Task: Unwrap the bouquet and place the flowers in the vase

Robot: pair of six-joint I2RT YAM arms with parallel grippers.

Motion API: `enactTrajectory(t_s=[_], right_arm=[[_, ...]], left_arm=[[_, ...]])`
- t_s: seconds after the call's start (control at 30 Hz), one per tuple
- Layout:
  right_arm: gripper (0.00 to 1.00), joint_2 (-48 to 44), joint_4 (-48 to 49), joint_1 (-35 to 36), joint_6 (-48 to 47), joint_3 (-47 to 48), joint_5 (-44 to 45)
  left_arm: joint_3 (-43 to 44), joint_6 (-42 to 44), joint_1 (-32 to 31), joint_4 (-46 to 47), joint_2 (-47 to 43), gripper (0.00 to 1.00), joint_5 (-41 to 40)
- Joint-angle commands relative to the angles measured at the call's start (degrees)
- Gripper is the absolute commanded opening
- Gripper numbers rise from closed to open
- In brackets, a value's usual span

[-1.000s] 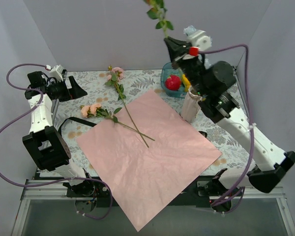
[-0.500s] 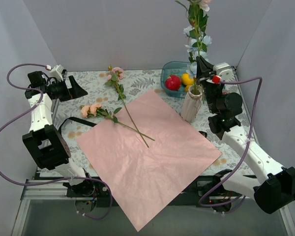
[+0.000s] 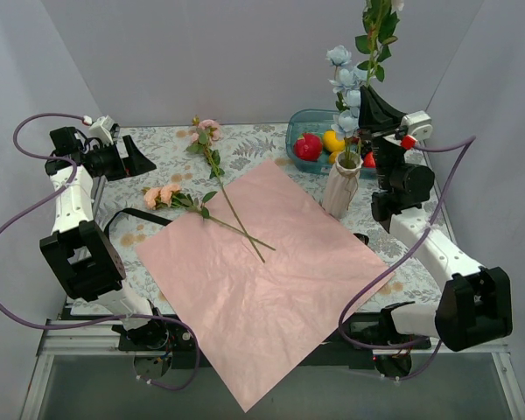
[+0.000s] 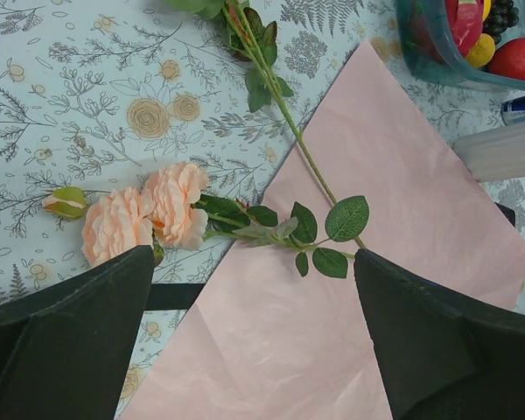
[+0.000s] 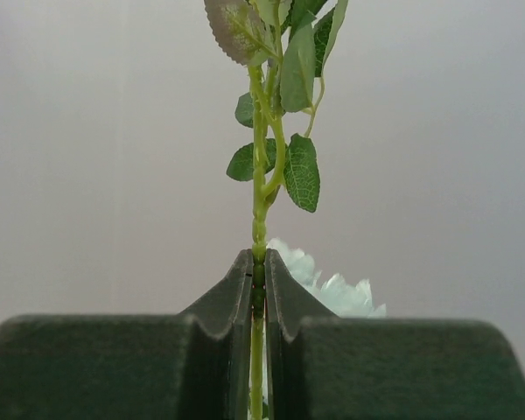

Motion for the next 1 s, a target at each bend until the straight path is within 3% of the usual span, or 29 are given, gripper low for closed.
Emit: enactTrajectory(t_s=[0.0,0.27,0.77,0.97], right_arm=[[0.01,2.6,10.6,-1.6,5.7,-0.4,-2.9],[0.01,6.8,16.4,-3.1,8.3,-0.7,-6.4],[0.01,8.3,22.9,-5.3,9.9,-6.7,-4.2],[0.01,11.2,23.2,-5.6,11.2,-3.6,-5.2]], left_arm=[[1.0,1.5,0.3,0.0,-0.9,0.98,1.5],[1.0,1.8,0.3,-0.6,-0.2,0.98,2.9],[4.2,1.8,0.3,-2.7,0.7,0.98,3.3],[4.0,2.2,0.3,-3.1,0.6,0.98,2.9]])
